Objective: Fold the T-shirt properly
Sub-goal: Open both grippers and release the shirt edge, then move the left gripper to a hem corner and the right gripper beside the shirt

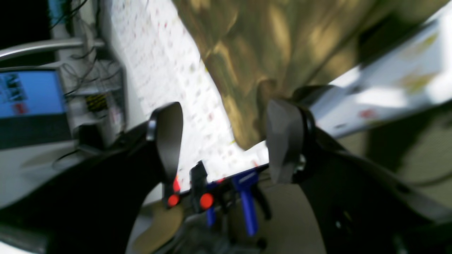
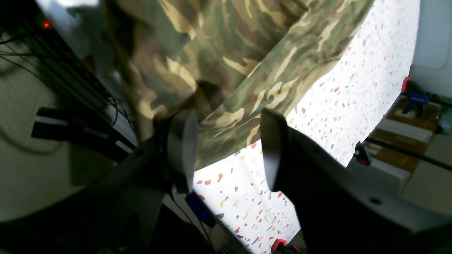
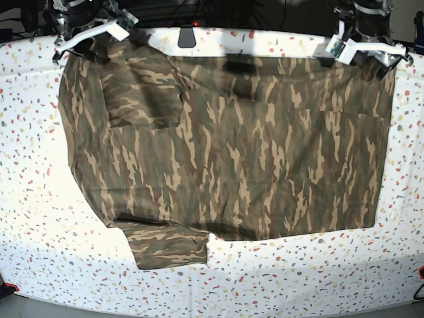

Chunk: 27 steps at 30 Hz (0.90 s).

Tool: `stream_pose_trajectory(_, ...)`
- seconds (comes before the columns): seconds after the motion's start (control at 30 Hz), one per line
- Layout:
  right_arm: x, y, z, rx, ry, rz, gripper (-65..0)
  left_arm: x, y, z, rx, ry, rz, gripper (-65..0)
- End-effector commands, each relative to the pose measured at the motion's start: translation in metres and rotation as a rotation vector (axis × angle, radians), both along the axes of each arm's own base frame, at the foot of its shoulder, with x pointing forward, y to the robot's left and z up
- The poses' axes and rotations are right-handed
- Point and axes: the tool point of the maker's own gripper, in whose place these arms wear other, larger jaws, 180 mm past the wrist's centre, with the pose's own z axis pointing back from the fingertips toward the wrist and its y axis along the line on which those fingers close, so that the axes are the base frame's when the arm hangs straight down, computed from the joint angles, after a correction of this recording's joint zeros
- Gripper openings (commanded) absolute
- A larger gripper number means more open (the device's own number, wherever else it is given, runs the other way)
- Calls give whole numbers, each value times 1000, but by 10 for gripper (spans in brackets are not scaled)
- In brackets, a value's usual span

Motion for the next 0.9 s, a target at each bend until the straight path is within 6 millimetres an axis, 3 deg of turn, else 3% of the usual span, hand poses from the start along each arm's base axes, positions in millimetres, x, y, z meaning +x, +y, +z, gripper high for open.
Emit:
stream_pose_trajectory(0.0, 12, 2, 11, 19, -64, -3, -359, 12, -8, 15, -32, -67, -39, -287)
stream_pose_trajectory(0.2, 76, 6, 60, 149, -435, -200, -359, 68, -37, 36, -287, -192, -59, -287)
stream_pose_trajectory(0.43, 133, 21, 108, 286, -688, -288, -359, 161, -52, 113, -444, -473, -118, -287)
stream_pose_trajectory(0.53, 151, 27, 126, 349, -764, -319, -359, 197, -52, 135, -444, -536, -162, -287)
stream_pose_trajectory(0.7, 169, 39, 140, 480, -794, -343, -359, 264, -35, 137, -448, -511, -147, -288)
stream_pose_trajectory(0.87, 173, 44, 143, 527, -800, -364, -359, 334, 12, 142, -516, -450, -29, -288)
